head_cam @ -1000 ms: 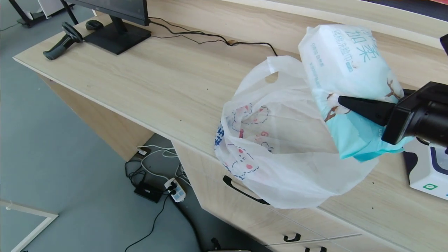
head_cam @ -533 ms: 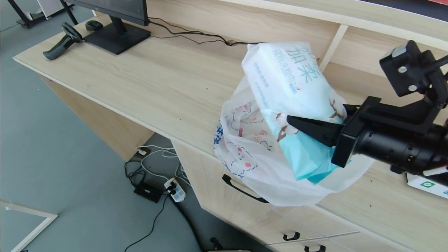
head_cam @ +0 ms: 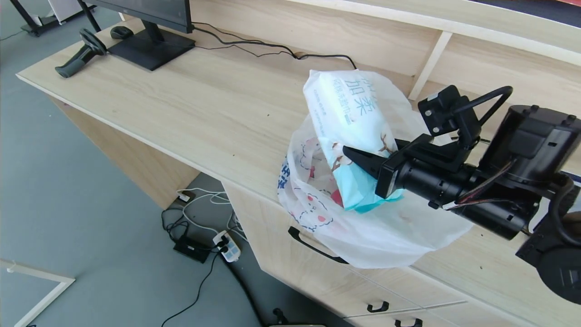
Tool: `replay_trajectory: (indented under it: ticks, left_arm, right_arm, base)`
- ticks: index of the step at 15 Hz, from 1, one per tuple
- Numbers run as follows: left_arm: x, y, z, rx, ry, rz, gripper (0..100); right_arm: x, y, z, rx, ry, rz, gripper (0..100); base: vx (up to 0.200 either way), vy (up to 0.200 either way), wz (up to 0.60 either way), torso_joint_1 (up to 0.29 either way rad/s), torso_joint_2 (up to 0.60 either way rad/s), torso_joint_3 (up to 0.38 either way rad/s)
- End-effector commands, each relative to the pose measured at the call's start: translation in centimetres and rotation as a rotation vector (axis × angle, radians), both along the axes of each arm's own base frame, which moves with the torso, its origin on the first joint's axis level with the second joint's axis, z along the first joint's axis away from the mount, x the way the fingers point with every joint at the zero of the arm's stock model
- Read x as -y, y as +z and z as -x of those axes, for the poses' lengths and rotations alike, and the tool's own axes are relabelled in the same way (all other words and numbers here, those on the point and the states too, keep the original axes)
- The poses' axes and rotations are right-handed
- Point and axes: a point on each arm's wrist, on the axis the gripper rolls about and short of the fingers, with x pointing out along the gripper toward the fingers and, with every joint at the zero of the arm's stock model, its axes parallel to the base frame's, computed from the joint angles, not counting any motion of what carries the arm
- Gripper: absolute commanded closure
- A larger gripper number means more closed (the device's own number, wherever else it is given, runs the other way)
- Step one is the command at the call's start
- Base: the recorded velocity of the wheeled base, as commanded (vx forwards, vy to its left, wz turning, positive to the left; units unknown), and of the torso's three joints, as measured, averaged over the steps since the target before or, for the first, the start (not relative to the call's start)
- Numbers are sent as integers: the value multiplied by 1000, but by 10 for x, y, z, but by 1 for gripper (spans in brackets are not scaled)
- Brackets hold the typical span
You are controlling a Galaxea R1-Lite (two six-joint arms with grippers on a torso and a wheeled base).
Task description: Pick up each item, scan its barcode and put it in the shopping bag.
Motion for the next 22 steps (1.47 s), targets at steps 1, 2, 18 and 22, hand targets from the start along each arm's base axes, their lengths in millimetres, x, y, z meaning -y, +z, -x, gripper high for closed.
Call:
replay_trajectory:
  ticks: [1, 2, 18, 22]
  left_arm:
    - [0, 0, 0, 1, -1, 0, 0]
    - [0, 0, 0, 1, -1, 0, 0]
    - [0, 0, 0, 1, 1, 0, 0]
    - [0, 0, 0, 1, 0, -1, 0]
  right_arm:
    - [19, 2, -15, 17, -65, 7, 100]
    - [33, 6, -18, 36, -90, 16, 100]
    - [63, -29, 31, -63, -67, 98, 100]
    - [61, -34, 32, -85, -57, 104, 0]
  base:
    - [0, 0, 0, 0, 0, 0]
    - [0, 0, 0, 0, 0, 0]
    - [0, 0, 0, 0, 0, 0]
    - [0, 0, 0, 0, 0, 0]
